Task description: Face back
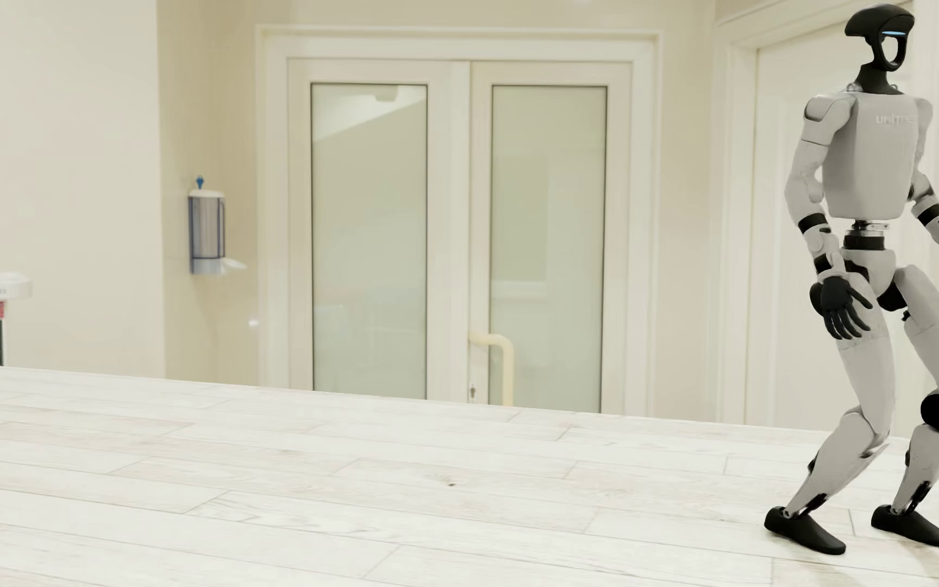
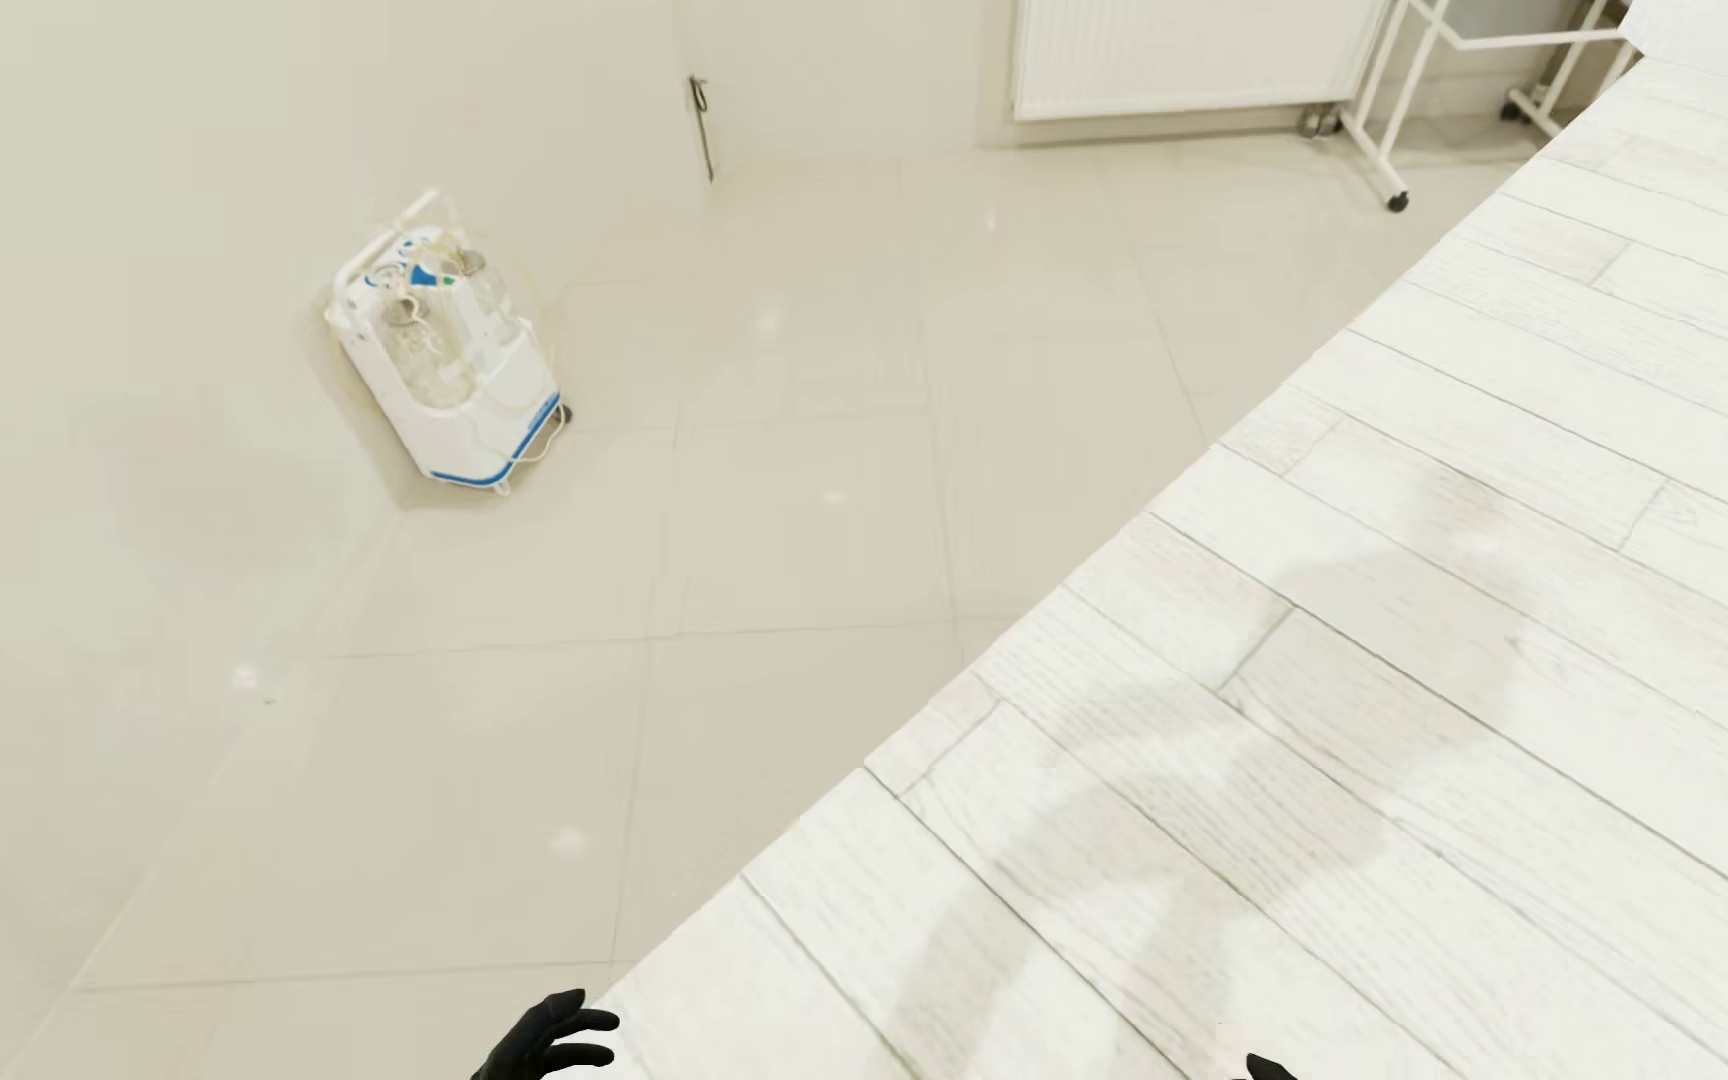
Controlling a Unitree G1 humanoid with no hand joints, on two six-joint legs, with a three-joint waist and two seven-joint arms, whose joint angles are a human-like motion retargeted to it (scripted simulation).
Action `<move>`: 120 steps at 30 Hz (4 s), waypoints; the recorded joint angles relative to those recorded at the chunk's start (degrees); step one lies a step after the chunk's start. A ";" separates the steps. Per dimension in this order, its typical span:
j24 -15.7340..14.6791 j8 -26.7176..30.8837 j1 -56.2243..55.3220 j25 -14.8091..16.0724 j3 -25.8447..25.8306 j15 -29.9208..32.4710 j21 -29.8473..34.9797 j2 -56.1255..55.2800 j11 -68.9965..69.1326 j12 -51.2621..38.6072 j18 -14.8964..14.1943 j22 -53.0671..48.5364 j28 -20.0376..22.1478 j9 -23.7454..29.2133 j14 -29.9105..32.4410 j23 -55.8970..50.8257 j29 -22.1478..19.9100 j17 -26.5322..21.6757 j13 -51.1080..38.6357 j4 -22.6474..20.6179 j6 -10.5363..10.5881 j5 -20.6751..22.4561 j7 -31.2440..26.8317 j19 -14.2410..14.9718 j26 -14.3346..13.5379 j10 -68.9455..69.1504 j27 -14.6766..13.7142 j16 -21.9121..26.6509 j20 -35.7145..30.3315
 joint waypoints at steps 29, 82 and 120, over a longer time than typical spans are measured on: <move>-1.41 2.31 7.17 2.13 -2.58 0.06 1.04 0.01 -4.38 2.19 -4.80 -1.56 3.97 -0.60 -4.00 -0.16 -1.69 -0.97 0.85 4.34 -1.66 -1.91 -1.53 1.03 -2.46 -3.64 2.64 -1.78 0.31; -0.22 -0.78 3.68 1.07 -1.80 4.53 -1.02 -3.49 -1.20 -0.59 -2.05 0.06 4.23 0.47 -2.01 -0.28 -0.31 -0.42 0.12 4.31 -1.52 -4.79 1.11 5.00 0.90 -0.62 2.85 -0.47 -1.43; -7.12 0.45 1.66 2.22 12.98 5.16 -1.77 1.99 -10.68 2.38 -1.55 -0.27 6.79 0.67 11.98 -4.37 13.59 -2.93 -6.55 -1.78 -1.08 -6.12 -4.19 3.36 6.36 -14.17 -3.79 -3.35 0.22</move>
